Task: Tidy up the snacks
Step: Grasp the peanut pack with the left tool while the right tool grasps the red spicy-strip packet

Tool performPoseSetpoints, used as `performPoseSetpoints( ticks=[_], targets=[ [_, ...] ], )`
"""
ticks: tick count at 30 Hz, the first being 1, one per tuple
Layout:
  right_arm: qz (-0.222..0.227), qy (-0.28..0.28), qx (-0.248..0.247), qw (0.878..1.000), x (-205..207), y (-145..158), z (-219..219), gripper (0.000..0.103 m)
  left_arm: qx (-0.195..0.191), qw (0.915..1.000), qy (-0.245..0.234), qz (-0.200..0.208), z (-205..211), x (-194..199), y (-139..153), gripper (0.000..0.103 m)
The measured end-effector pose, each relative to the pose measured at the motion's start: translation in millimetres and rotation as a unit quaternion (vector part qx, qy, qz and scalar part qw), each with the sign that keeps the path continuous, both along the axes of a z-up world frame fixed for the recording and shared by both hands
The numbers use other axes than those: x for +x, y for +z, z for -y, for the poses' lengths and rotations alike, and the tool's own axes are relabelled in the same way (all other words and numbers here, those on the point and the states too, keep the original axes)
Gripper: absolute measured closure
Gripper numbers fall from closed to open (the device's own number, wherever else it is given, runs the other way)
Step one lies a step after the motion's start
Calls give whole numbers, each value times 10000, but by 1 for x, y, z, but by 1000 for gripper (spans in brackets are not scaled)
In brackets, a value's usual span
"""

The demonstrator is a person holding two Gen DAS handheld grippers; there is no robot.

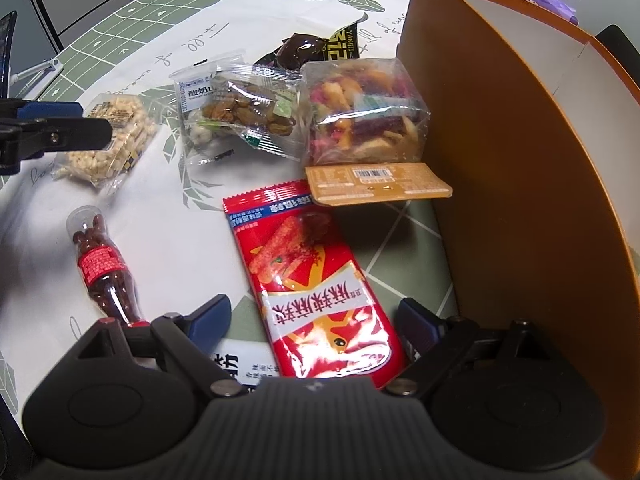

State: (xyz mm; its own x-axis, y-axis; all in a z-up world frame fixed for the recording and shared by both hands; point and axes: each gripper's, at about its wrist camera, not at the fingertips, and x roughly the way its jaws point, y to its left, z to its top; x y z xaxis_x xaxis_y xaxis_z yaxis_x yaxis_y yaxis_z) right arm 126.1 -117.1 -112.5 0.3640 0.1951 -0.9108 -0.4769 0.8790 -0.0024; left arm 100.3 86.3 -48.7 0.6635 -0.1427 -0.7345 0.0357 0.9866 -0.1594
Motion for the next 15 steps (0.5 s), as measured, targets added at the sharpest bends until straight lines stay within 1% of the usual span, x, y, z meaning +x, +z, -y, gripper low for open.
performPoseSetpoints(
  ticks=[2, 4, 7, 8, 9, 10, 11, 13, 15],
  targets=[
    [-4, 9, 5, 10000, -1, 0, 0, 15, 168, 9997, 178, 53, -1, -2, 1, 3],
    [-6, 8, 3, 10000, -1, 0, 0, 15, 239, 9995, 221, 6, -1, 0, -3, 3],
    [2, 17, -15, 10000, -2, 0, -1, 15, 292, 9989, 170, -328, 2, 10, -20, 3],
    [1, 22, -16, 10000, -2, 0, -1, 15, 304, 9984, 135, -447, 4, 12, -29, 0],
    [1, 27, -17, 10000, -2, 0, -1, 15, 207, 9987, 105, -454, 5, 12, -35, 0],
    [2, 29, -18, 10000, -3, 0, -1, 15, 252, 9989, 32, -387, 7, 11, -38, 0],
    [5, 29, -18, 10000, -3, 0, -1, 15, 394, 9986, 1, -352, 12, 10, -38, 0],
    [-2, 23, -3, 10000, -3, 0, 0, 15, 485, 9981, -88, -377, 16, 11, -38, 0],
    [-12, 17, 7, 10000, -3, -1, 0, 15, 715, 9964, -203, -409, 23, 12, -39, 0]
  ],
)
